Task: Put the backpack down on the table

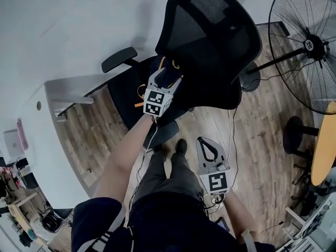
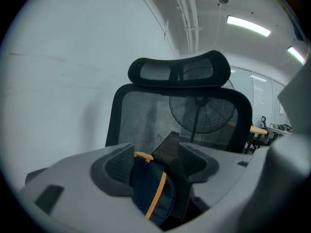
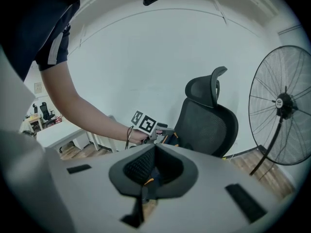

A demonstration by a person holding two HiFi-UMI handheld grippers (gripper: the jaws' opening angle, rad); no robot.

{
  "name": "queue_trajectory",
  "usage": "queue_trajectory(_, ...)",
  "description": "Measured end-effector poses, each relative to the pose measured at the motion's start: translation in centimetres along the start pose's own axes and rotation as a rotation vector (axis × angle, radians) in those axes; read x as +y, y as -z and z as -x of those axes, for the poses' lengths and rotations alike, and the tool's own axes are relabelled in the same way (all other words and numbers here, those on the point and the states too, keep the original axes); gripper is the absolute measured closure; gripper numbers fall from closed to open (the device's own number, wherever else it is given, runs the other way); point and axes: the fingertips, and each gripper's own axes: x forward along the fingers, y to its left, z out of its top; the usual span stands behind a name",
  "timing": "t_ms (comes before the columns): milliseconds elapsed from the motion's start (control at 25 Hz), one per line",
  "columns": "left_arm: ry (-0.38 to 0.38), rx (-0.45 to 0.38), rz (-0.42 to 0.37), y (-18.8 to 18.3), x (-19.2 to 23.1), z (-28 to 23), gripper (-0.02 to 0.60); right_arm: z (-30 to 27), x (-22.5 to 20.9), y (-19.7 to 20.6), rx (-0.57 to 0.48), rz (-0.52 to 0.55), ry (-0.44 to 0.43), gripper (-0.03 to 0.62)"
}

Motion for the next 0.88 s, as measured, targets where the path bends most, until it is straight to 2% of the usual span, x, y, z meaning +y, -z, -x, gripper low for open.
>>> queue_trajectory(200,-0.017,0.048,0.042,1.8,0.7,-3.2,0.301,-0.1,-0.6,1.5,0.028,-0.027,0.006,0.595)
queue_trajectory(440,-0.048,0.095,0.139,3.6,1.7,-5.3,0.342,-0.3,-1.2,2.7,0.060,-0.042,0.014,0.594)
queue_trajectory(600,-0.059,0.111,0.182,4.0,2.0,-6.3,0.357,-0.4,-1.7,3.3,0.080,-0.054,0.025,0.594)
queue_trajectory(880,-0.055,0.114,0.288,3.9,2.3,-7.3,0.425,-0.6,-2.2,3.5,0.085,-0.047,0.021,0.594)
